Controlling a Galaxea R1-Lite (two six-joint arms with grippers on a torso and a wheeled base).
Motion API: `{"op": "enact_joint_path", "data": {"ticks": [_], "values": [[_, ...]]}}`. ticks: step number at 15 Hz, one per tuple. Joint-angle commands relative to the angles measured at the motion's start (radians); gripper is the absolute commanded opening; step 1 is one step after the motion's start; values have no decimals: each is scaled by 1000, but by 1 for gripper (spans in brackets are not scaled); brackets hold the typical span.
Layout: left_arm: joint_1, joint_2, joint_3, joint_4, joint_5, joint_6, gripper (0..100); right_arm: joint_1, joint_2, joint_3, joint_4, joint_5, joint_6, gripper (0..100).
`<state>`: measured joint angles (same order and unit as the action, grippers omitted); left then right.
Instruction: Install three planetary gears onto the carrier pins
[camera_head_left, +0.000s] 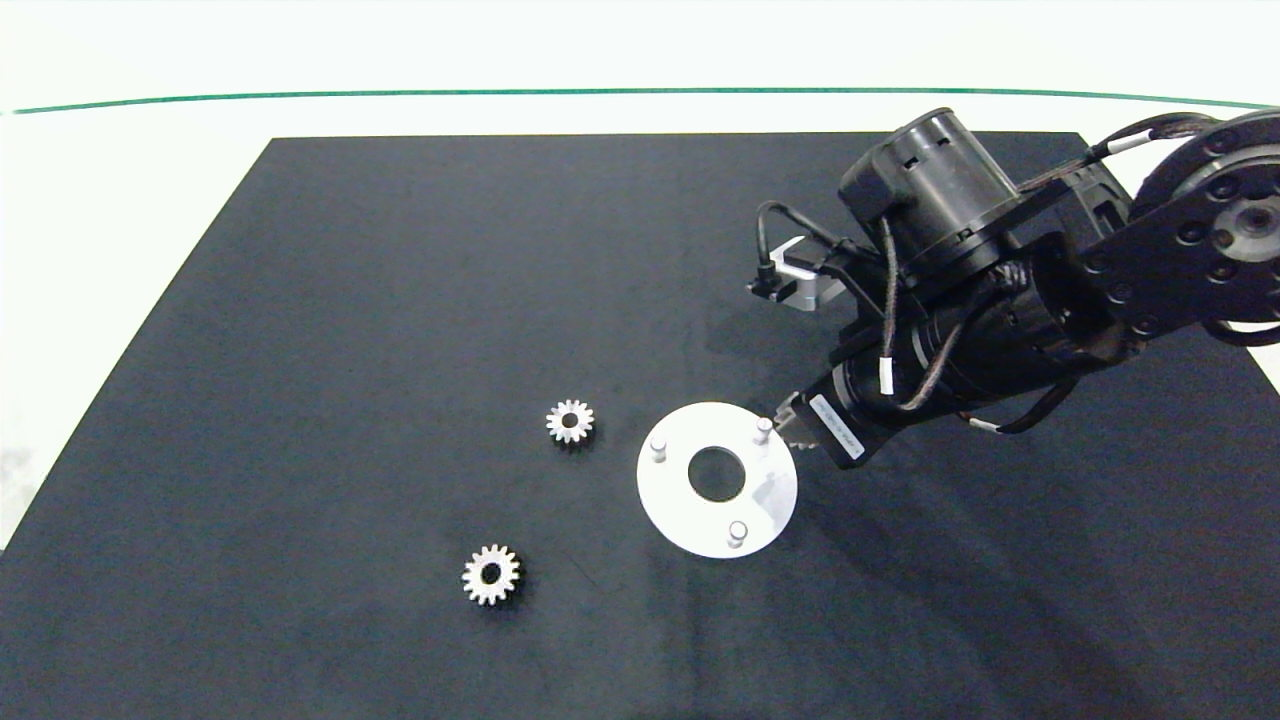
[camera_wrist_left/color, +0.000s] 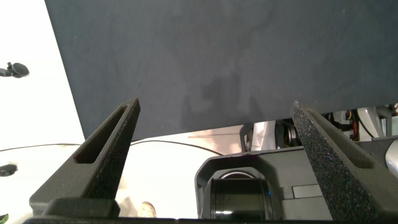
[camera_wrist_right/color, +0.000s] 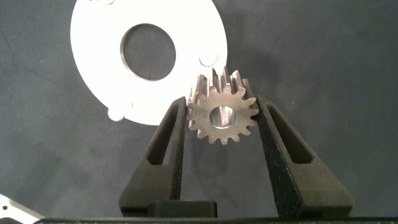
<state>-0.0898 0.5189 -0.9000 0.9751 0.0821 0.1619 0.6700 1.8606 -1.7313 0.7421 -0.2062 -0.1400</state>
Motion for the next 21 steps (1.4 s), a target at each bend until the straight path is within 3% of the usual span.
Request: {"op": "enact_joint_path", "data": {"ticks": [1, 4, 21], "values": [[-1, 0, -2, 5, 1, 1, 100, 2, 52, -65, 19, -1, -3, 7], [-2, -2, -2, 5, 1, 1, 100, 8, 88, -140, 63, -1, -1, 7], [-4, -2, -40, 19, 1, 1, 100, 14, 152, -169, 63, 1, 0, 7]]}}
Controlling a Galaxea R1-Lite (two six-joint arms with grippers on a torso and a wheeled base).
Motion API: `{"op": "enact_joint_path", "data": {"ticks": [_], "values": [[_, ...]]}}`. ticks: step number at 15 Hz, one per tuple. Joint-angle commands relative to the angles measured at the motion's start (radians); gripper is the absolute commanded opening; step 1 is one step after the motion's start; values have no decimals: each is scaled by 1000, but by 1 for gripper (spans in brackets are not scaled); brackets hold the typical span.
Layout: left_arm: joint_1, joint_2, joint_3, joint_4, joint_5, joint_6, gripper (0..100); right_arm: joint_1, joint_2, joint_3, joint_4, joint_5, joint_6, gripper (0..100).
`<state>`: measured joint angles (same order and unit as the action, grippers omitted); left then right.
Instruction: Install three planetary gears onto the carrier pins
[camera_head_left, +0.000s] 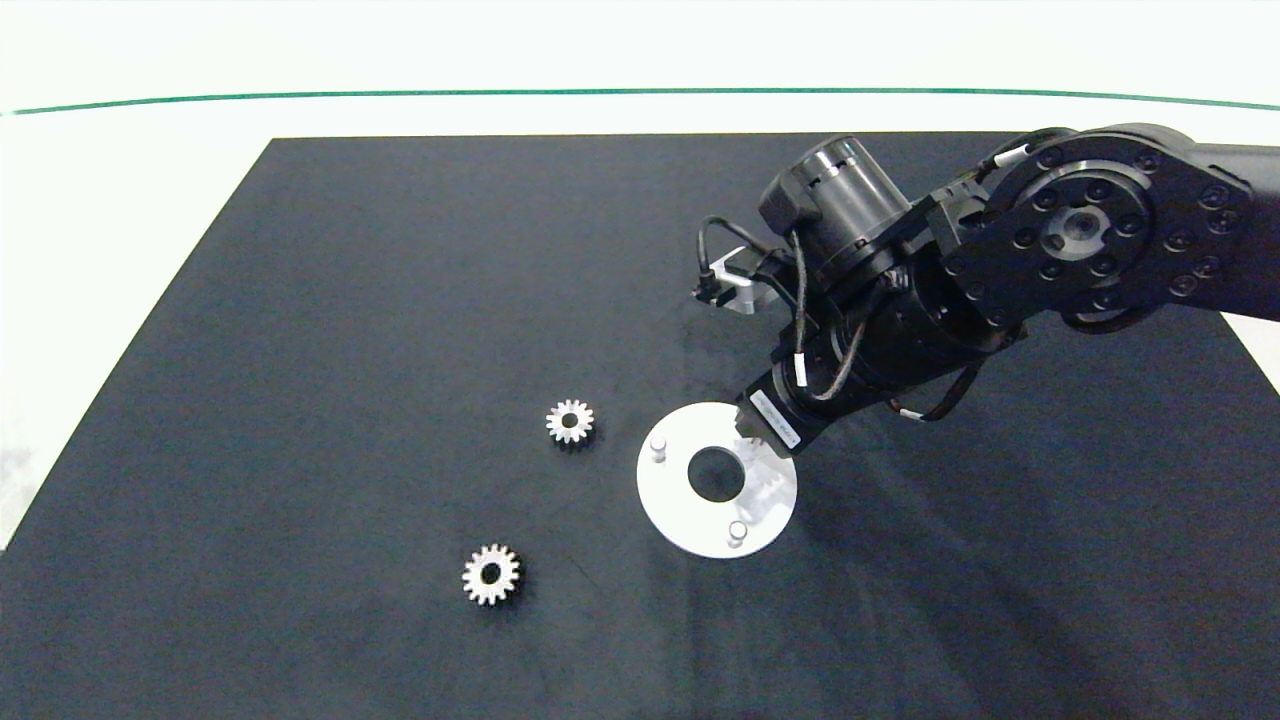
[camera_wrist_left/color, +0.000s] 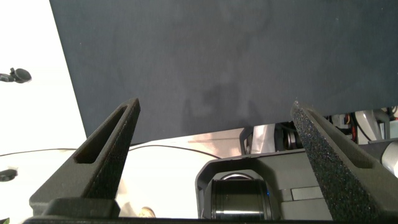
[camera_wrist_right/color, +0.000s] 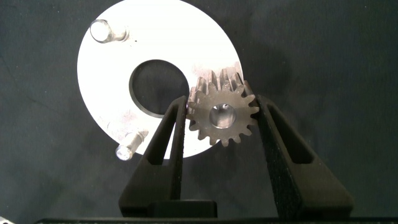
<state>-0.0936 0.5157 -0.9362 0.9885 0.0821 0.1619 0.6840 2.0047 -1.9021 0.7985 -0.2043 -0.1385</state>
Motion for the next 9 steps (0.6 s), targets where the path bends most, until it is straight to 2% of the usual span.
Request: {"op": "enact_joint_path", "data": {"ticks": [1, 9], "values": [[-1, 3, -4, 6, 1, 1, 100, 0, 11, 2, 7, -1, -1, 7], [-1, 6, -18, 6, 1, 1, 100, -4, 2, 5, 11, -3, -3, 7]]}}
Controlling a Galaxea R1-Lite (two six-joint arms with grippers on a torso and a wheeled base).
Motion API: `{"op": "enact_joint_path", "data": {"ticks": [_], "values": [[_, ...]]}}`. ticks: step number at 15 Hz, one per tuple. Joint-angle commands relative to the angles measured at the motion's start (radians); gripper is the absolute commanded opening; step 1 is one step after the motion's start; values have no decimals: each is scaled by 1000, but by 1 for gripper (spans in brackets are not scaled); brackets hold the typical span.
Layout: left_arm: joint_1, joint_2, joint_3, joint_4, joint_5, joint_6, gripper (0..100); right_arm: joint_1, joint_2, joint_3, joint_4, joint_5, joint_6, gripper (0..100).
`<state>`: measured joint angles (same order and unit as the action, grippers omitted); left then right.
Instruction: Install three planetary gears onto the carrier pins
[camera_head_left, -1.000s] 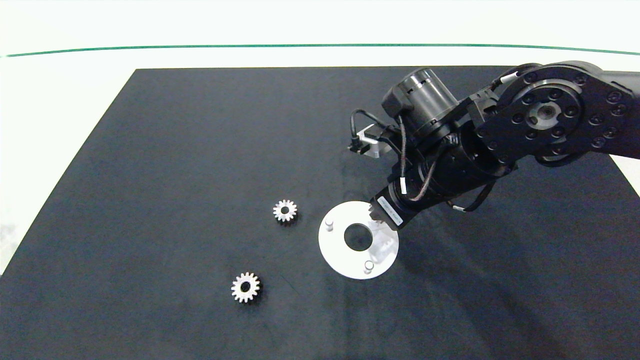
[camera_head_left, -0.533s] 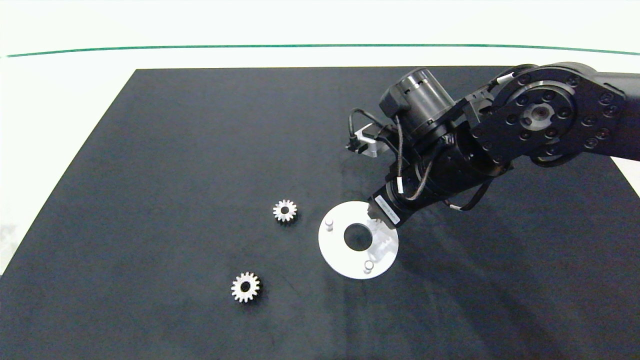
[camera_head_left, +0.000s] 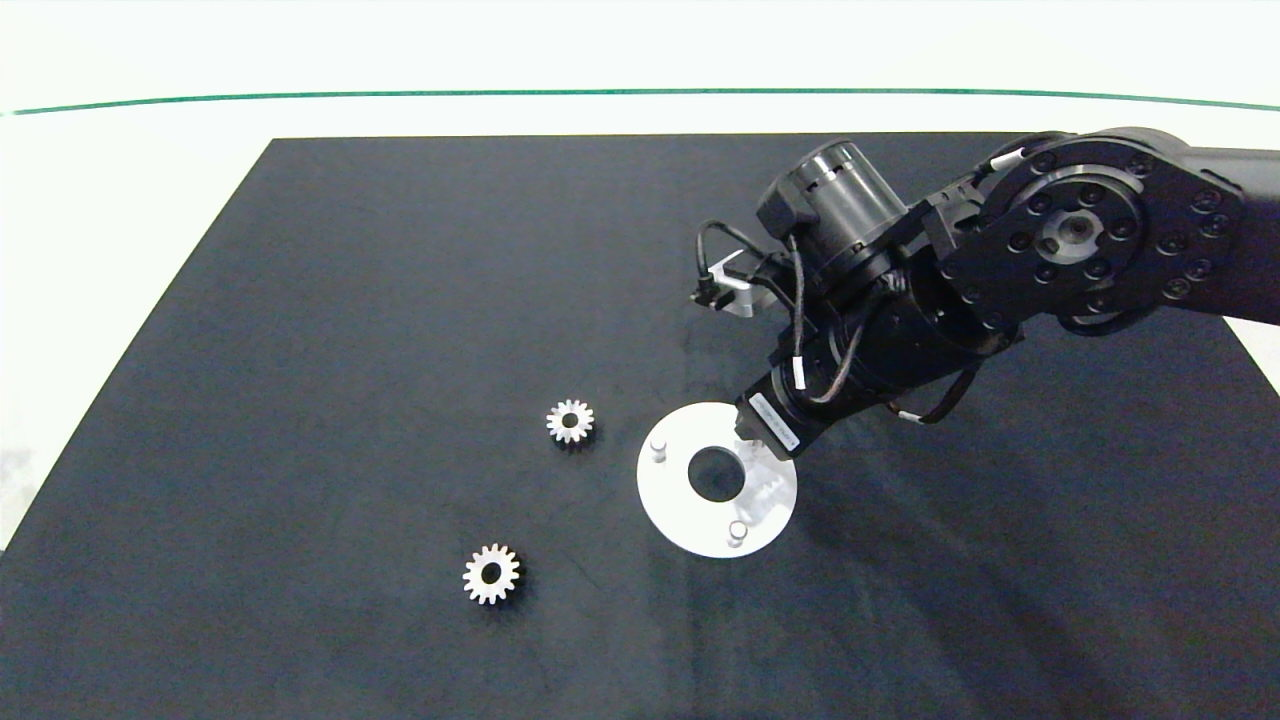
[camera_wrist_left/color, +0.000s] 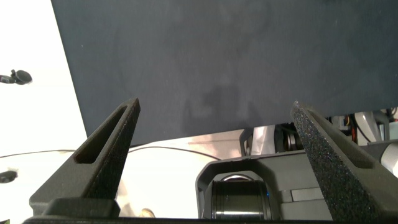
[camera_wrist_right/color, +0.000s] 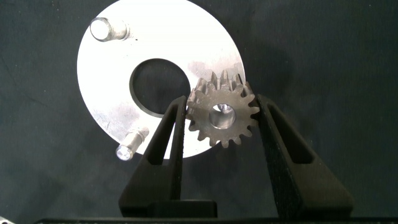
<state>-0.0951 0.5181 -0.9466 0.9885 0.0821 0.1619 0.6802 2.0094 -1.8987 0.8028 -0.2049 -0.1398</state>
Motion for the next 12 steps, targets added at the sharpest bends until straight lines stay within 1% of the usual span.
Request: {"op": "enact_joint_path", "data": {"ticks": [1, 3, 9, 12], "values": [[0, 5, -12, 6, 1, 1, 100, -1, -8, 1, 10, -2, -1, 7], [0, 5, -12, 6, 1, -1, 100, -2, -9, 0, 32, -4, -1, 7], [0, 5, -24, 6, 1, -1, 100, -2, 0, -6, 32, -4, -1, 7], [0, 7, -23, 6, 1, -1, 100, -2, 5, -28, 32, -4, 0, 7]]}}
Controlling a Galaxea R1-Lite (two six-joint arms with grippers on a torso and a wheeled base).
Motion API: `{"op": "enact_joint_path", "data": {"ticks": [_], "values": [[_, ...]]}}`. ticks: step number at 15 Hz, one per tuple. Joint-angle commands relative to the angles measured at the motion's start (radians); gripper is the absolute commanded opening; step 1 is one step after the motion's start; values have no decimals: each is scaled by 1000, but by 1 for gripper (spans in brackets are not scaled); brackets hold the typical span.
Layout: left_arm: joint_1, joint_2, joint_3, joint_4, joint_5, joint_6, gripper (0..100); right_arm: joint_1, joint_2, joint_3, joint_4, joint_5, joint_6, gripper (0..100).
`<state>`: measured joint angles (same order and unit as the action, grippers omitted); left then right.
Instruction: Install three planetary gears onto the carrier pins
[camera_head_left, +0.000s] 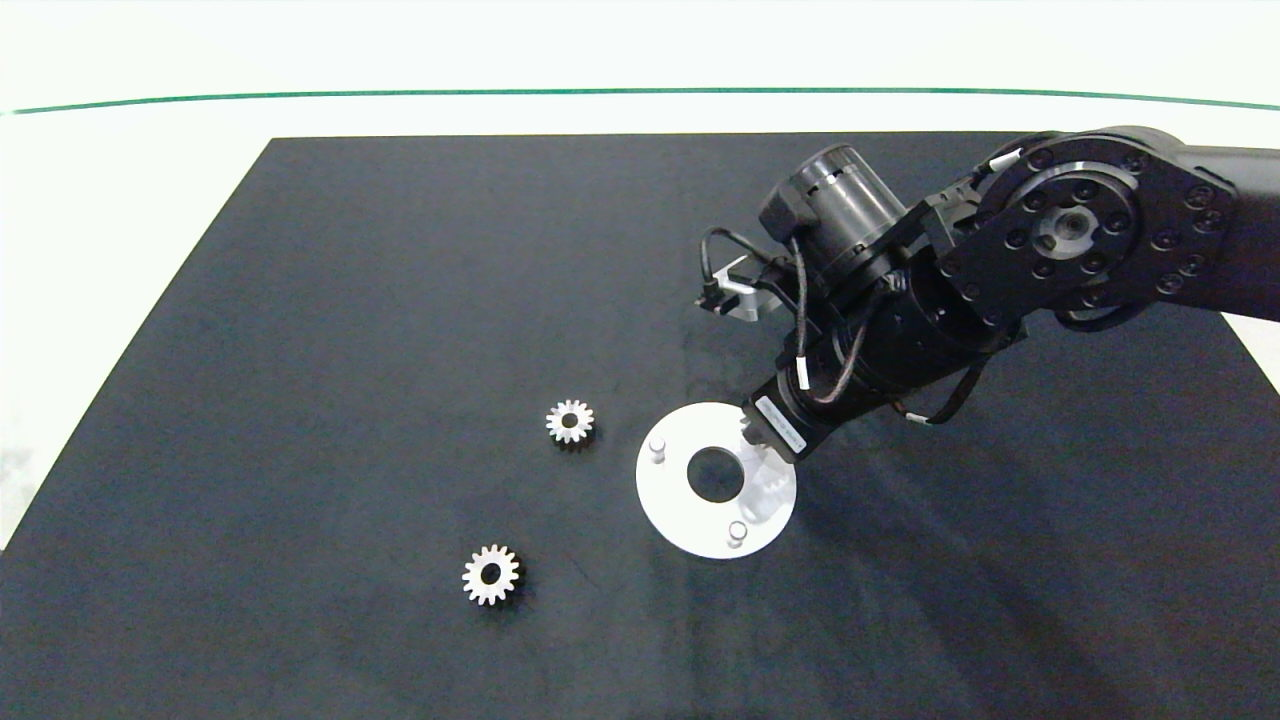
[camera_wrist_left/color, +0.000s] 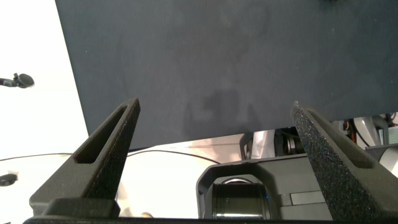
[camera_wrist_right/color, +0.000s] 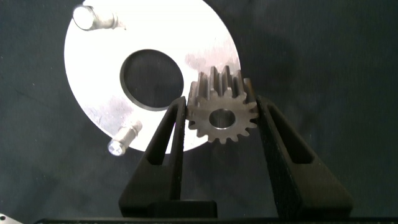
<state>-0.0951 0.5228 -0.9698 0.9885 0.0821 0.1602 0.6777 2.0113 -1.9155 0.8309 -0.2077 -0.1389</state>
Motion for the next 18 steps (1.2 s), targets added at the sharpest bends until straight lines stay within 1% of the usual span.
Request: {"op": "enact_joint_path", "data": {"ticks": [1, 10, 11, 18], "values": [[0, 2, 0, 6, 1, 1, 100, 0, 3, -13, 4, -1, -2, 7], [-2, -1, -4, 9, 1, -1, 100, 2, 12, -13, 4, -1, -1, 7], [-2, -1, -10, 15, 1, 1, 100, 0, 14, -13, 4, -1, -1, 100], [-2, 2, -15, 22, 1, -1, 100, 0, 24, -17, 4, -1, -1, 100]]}}
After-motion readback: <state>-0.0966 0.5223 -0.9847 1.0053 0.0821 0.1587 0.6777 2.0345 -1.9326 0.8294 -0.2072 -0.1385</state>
